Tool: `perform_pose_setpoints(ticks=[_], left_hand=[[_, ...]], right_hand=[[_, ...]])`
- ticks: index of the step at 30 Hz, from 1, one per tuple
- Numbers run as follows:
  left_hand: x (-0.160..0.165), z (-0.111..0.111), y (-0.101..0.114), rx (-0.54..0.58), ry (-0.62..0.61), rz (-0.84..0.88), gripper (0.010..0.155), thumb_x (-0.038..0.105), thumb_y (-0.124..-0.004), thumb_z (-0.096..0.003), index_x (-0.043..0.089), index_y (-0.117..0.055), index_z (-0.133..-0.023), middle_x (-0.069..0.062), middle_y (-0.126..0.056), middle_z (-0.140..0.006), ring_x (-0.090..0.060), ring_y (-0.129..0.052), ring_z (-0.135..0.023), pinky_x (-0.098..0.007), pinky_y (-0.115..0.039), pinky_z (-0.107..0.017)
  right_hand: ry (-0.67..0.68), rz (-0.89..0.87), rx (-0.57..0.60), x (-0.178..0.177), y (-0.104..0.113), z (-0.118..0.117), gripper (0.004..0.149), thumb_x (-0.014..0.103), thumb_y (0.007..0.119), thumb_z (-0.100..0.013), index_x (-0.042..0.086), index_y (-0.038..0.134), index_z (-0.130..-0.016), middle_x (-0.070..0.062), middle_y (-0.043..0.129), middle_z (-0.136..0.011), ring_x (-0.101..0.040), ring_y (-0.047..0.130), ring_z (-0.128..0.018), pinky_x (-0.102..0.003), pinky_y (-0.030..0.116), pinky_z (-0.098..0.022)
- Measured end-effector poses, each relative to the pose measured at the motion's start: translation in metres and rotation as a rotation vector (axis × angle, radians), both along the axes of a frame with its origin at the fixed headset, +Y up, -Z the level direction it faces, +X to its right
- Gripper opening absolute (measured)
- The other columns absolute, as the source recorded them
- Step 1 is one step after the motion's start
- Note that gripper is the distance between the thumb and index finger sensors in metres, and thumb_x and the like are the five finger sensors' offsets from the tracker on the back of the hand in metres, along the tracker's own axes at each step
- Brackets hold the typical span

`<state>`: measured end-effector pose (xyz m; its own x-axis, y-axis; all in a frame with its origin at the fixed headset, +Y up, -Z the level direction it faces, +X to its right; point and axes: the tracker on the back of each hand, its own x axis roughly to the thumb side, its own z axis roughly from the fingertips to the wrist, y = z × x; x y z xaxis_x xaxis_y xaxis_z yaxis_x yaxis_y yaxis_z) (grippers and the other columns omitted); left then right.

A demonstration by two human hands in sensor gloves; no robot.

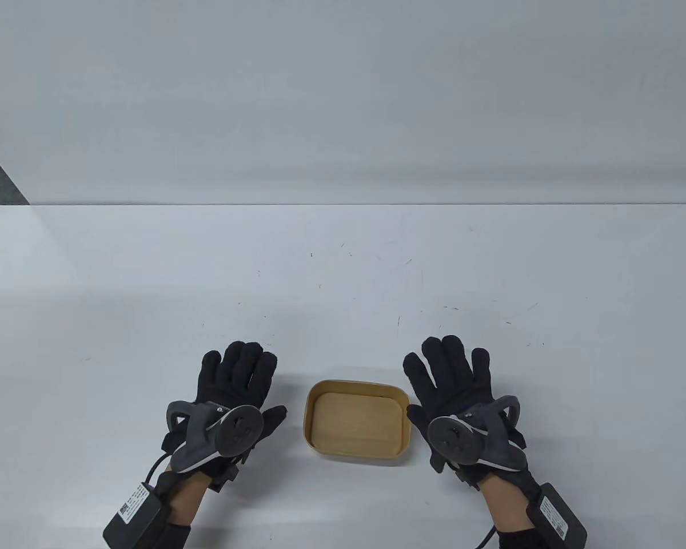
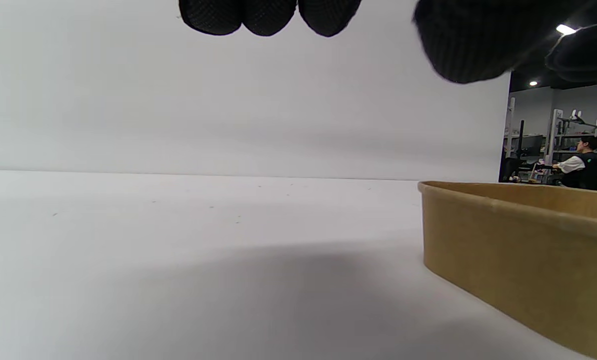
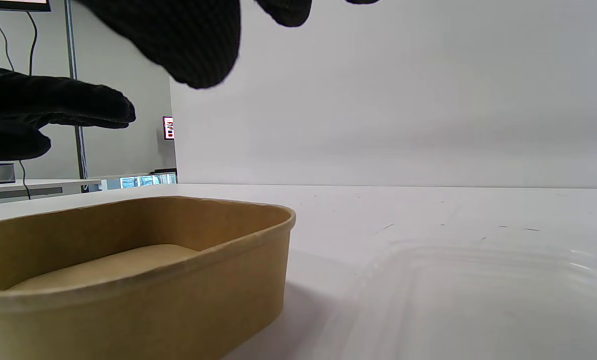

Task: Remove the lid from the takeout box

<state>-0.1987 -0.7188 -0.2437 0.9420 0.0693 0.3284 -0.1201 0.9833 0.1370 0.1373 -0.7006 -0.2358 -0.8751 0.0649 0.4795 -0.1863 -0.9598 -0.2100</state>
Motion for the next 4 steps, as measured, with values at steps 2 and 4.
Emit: perform_pose_setpoints(ticks=[2, 4], left_hand=[[-0.0042, -0.0030, -0.0026, -0.016, 0.026, -0.007, 0.088, 0.059, -0.077, -0.0405, 0.021, -0.043, -0.113, -0.019, -0.039, -0.121, -0.048, -0.043, -0.116, -0.075, -0.033, -0.079], [-0.0071, -0.0044, -0.0041, -0.020, 0.037, -0.008, 0.088, 0.059, -0.077, -0.0405, 0.021, -0.043, -0.113, -0.019, -0.039, -0.120, -0.048, -0.044, -0.115, -0.075, -0.033, -0.079]], right_hand=[[-0.005, -0.007, -0.001, 0.0009, 0.0004, -0.0004, 0.077, 0.043, 0.075, -0.048, 0.014, 0.040, -0.110, -0.024, 0.029, -0.115, -0.058, 0.034, -0.101, -0.084, 0.037, -0.065], [-0.003, -0.009, 0.000, 0.0005, 0.0002, -0.0005, 0.077, 0.042, 0.075, -0.048, 0.013, 0.041, -0.110, -0.024, 0.031, -0.115, -0.058, 0.035, -0.100, -0.084, 0.037, -0.065]])
